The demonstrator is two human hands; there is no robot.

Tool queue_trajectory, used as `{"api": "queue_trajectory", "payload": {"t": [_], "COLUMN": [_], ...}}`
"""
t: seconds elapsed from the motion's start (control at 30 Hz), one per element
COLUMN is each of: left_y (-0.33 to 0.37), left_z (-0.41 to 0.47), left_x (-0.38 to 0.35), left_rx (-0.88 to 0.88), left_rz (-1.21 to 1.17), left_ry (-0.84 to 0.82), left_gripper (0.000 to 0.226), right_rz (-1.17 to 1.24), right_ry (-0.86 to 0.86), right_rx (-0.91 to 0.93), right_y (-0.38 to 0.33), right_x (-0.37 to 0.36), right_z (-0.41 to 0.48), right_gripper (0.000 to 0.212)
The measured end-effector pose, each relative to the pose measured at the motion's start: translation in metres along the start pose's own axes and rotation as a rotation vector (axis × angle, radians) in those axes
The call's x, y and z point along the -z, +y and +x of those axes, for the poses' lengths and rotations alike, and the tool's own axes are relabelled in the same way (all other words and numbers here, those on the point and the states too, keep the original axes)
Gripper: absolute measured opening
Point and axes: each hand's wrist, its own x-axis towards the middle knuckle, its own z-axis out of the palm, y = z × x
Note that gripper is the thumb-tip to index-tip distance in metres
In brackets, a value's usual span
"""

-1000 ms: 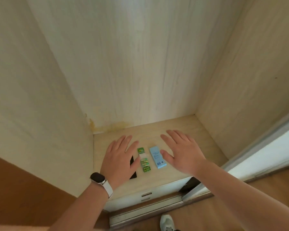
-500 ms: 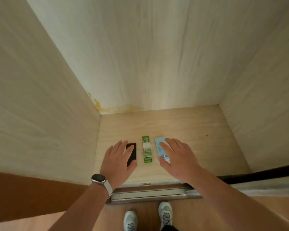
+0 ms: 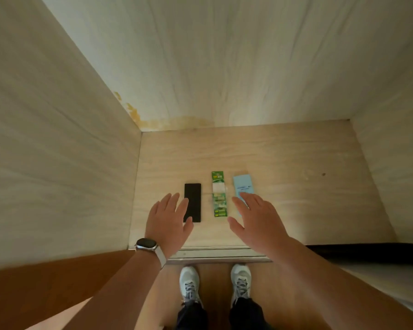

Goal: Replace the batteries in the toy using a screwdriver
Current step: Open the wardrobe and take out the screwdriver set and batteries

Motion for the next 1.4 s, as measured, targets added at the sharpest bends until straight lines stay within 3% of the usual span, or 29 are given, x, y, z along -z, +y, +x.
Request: {"api": "queue_trajectory", "payload": {"t": [0.27,0.53,1.03,1.23,1.4], "left_y": [-0.026,-0.036,-0.019,-0.012,-0.010], "left_z": [0.035,0.060,0.076,0.076,0.075], "left_x": [-0.083,-0.144,-0.192,-0.195,-0.196], "left_rx": [-0.022,0.058,0.245,0.375,0.362], "left_rz": [-0.056,-0.154,-0.331,-0.528,-0.631], "left_ry": [-0.090,-0.112,-0.024,0.023,0.030], "left_gripper": [0.050,0.058,0.072,0.084,0.086], "right_rz": [0.047,0.157,0.359,0.375,0.444], "right_ry": [-0.070,-0.087,0.010,0.067,0.072], "right_rx": [-0.092,-0.339,-0.669,-0.735,-0.751], "right_y": [0.001,-0.005,-0.017,-0.026,-0.024], "right_x": [-0.079,-0.141,-0.189,-0.197,-0.196], "right_z": [0.041,0.070,0.106,0.112,0.114], "right_gripper": [0.057,0.054,0.072,0.066,0.064]}}
